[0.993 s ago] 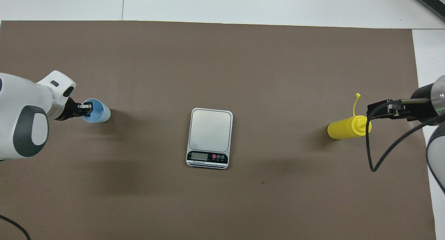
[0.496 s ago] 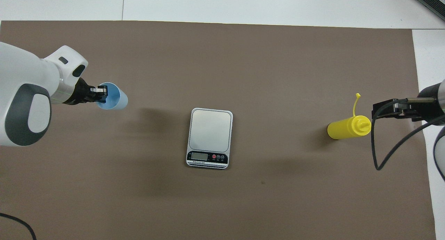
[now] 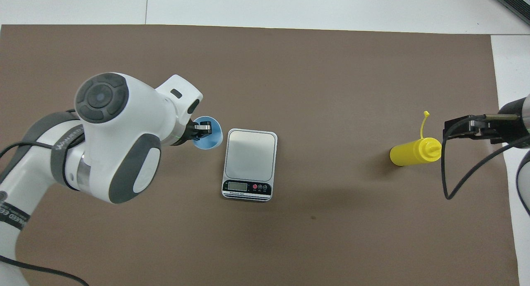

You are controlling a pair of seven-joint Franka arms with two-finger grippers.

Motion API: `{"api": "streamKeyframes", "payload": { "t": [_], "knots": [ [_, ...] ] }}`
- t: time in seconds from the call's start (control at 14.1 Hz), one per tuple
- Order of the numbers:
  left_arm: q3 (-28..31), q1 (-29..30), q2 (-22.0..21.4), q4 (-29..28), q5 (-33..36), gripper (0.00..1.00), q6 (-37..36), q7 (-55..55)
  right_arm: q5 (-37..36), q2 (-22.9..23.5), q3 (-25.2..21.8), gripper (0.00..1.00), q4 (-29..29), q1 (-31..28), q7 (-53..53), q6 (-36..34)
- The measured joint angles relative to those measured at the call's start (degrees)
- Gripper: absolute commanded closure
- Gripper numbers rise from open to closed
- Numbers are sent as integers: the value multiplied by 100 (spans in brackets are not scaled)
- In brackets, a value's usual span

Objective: Pour seasoning into cup on scale with both arms
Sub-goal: 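Lift the blue cup with the left gripper and carry it over the scale, then set the cup on the scale and withdraw the left gripper while the right gripper opens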

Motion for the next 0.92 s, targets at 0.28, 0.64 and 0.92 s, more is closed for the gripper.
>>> {"api": "streamKeyframes", "payload": {
  "t": [0.28,0.64,0.92],
  "knots": [
    [3,-576,45,-20,174,100,300,-381,11,14,-6,0,-2,-85,1049,19],
    [9,-845,411,-81,508,100,595,-496,274,112,-14,0,-12,-408,1974,138],
    [12,-865,498,-273,523,100,888,-496,710,409,-18,0,-11,-650,2843,248]
  ]
}}
